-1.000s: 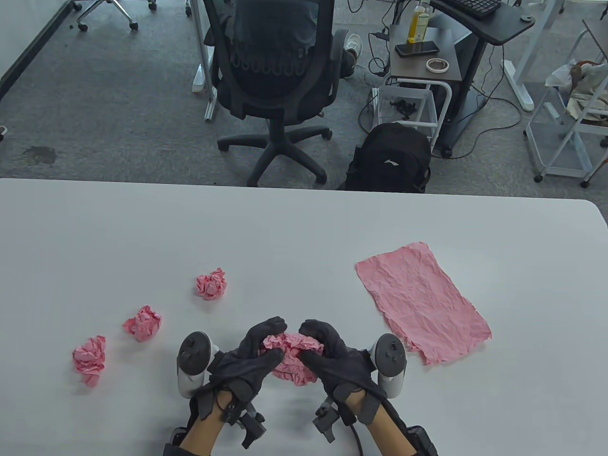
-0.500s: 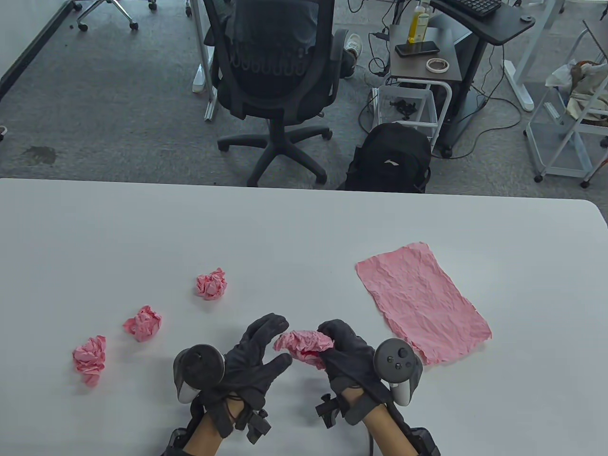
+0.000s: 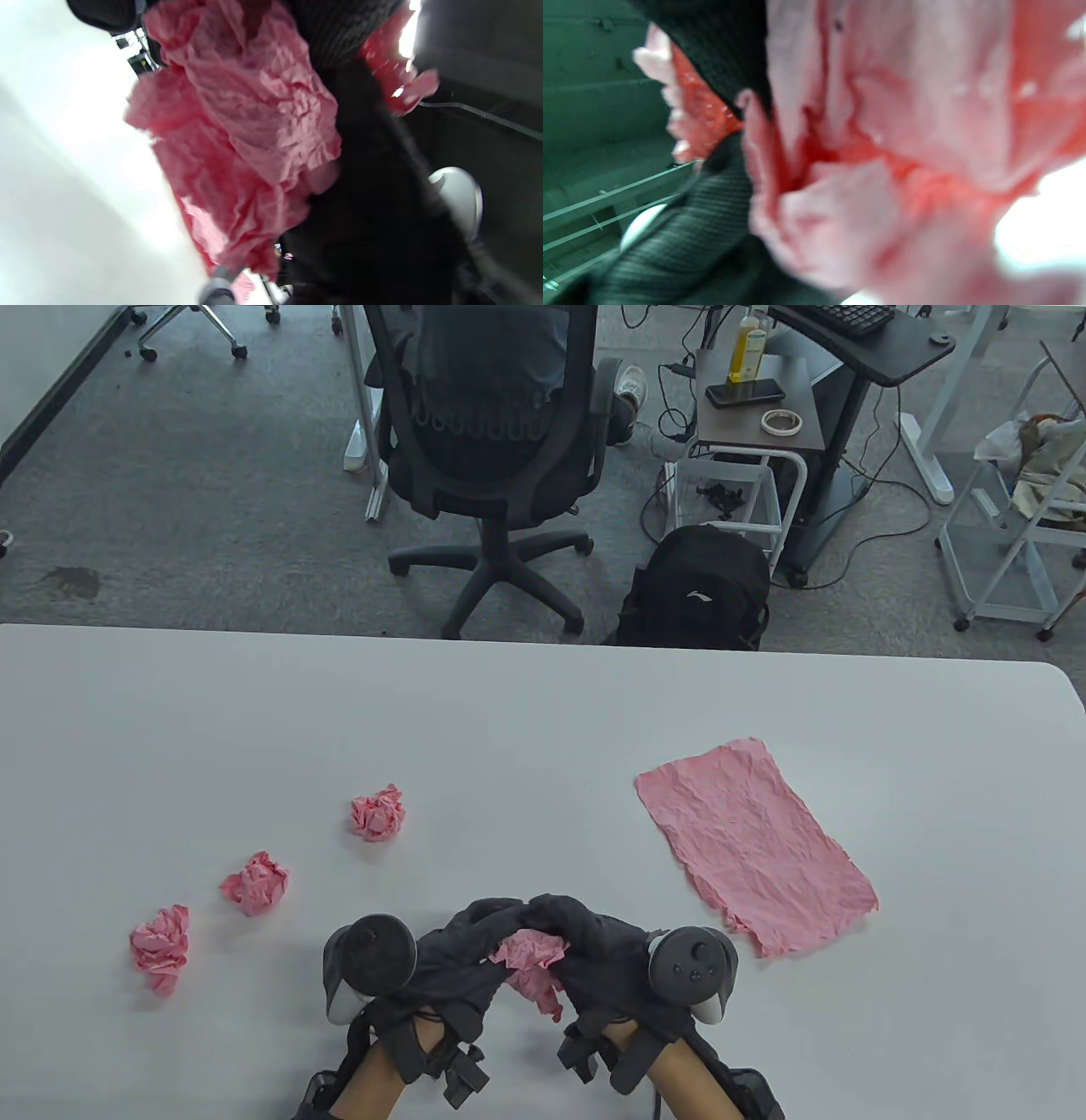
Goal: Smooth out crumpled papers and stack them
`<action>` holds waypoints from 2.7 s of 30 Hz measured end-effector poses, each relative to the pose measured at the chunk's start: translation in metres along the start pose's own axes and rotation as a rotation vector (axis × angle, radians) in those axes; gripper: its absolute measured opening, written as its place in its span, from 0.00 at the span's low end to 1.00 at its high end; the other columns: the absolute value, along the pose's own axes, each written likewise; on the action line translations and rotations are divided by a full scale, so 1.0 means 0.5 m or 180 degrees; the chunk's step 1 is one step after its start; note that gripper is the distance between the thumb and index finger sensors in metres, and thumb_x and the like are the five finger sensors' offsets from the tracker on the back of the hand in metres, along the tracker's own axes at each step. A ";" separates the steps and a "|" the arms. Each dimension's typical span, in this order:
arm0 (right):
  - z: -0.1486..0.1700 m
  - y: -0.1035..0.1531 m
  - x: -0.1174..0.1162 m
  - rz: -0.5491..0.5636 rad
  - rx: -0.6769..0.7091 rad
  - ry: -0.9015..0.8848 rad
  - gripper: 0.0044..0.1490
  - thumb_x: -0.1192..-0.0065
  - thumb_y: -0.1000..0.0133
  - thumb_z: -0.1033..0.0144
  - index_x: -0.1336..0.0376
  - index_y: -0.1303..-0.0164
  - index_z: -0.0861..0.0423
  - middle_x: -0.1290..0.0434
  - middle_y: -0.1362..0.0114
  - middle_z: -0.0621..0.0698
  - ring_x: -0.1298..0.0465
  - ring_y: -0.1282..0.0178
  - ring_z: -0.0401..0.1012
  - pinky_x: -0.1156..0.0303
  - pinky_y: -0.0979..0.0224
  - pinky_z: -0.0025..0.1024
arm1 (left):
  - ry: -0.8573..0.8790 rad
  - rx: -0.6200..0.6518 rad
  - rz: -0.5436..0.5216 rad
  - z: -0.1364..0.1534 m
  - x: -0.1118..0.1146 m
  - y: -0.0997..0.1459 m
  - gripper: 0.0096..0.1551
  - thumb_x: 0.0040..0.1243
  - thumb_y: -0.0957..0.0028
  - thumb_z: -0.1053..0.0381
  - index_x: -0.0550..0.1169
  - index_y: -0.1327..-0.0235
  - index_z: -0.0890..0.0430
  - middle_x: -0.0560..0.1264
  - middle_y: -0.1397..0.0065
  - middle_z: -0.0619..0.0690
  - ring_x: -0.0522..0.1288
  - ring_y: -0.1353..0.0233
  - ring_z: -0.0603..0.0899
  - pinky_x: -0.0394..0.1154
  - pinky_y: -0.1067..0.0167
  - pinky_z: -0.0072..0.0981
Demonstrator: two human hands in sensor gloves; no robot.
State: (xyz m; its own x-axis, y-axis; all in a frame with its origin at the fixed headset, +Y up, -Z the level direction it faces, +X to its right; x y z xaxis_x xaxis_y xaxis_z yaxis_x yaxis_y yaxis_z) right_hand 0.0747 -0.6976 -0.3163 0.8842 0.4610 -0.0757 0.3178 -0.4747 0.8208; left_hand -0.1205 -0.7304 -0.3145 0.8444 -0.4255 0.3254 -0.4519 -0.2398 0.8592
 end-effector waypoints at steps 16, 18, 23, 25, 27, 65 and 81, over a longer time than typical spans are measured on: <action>0.018 0.003 -0.015 -0.0116 -0.0277 -0.0950 0.28 0.35 0.44 0.64 0.38 0.33 0.54 0.21 0.48 0.53 0.19 0.58 0.48 0.25 0.51 0.49 | -0.1322 -0.0187 0.0053 -0.003 -0.003 -0.002 0.27 0.67 0.47 0.48 0.78 0.33 0.48 0.68 0.26 0.55 0.71 0.26 0.66 0.63 0.28 0.66; 0.022 0.005 -0.002 0.0031 -0.0367 -0.0827 0.28 0.34 0.44 0.62 0.37 0.34 0.55 0.21 0.52 0.52 0.18 0.62 0.45 0.24 0.55 0.47 | -0.0691 -0.0100 -0.0086 0.001 -0.016 -0.001 0.25 0.66 0.46 0.50 0.78 0.34 0.48 0.66 0.22 0.57 0.69 0.22 0.68 0.62 0.27 0.68; 0.045 0.004 0.040 0.0302 -0.0398 -0.0146 0.27 0.30 0.46 0.53 0.30 0.44 0.57 0.19 0.67 0.45 0.19 0.77 0.37 0.22 0.67 0.40 | 0.0848 0.0001 0.0202 0.019 -0.002 -0.007 0.28 0.66 0.44 0.47 0.75 0.30 0.51 0.79 0.39 0.51 0.80 0.36 0.63 0.66 0.30 0.64; 0.050 0.004 0.053 0.0358 -0.0431 -0.0205 0.26 0.29 0.47 0.52 0.28 0.47 0.57 0.19 0.71 0.43 0.20 0.81 0.36 0.22 0.70 0.39 | 0.0496 -0.0072 0.0145 0.024 -0.005 -0.007 0.29 0.67 0.45 0.43 0.78 0.33 0.53 0.82 0.45 0.50 0.83 0.42 0.62 0.69 0.33 0.63; 0.046 0.000 0.060 0.0383 -0.0389 -0.0252 0.26 0.29 0.47 0.52 0.26 0.50 0.58 0.19 0.74 0.43 0.20 0.83 0.36 0.22 0.72 0.39 | -0.0064 -0.0237 0.0225 0.028 -0.003 -0.007 0.30 0.69 0.47 0.45 0.79 0.33 0.54 0.82 0.45 0.51 0.83 0.43 0.62 0.69 0.34 0.63; 0.087 0.025 0.135 0.0604 -0.0586 -0.0462 0.25 0.33 0.45 0.56 0.28 0.46 0.59 0.19 0.72 0.44 0.19 0.79 0.39 0.22 0.67 0.42 | -0.1120 -0.0563 -0.0407 0.050 -0.090 0.012 0.23 0.65 0.46 0.53 0.80 0.37 0.49 0.81 0.39 0.52 0.83 0.38 0.63 0.73 0.35 0.61; 0.146 0.039 0.168 0.0702 -0.1059 -0.0560 0.25 0.34 0.45 0.54 0.27 0.50 0.62 0.16 0.79 0.39 0.15 0.90 0.33 0.18 0.81 0.33 | 0.0831 -0.0451 -0.0614 0.096 -0.142 0.034 0.24 0.66 0.44 0.45 0.81 0.38 0.53 0.84 0.48 0.49 0.87 0.47 0.59 0.76 0.38 0.56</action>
State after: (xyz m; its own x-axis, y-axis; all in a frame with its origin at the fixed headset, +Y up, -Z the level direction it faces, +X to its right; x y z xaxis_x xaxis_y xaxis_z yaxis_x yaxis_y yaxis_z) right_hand 0.1802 -0.7227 -0.3480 0.9725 0.2273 0.0502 0.0127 -0.2668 0.9637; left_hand -0.2019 -0.7463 -0.3420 0.9637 -0.1423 0.2261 -0.2481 -0.1627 0.9550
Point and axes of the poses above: the tracker on the back of each hand, its own z axis roughly to the little-finger side, its own y axis roughly from the fingertips to the wrist, x = y × z, the point moved 5 cm from there along -y, roughly from the wrist to the fingertips
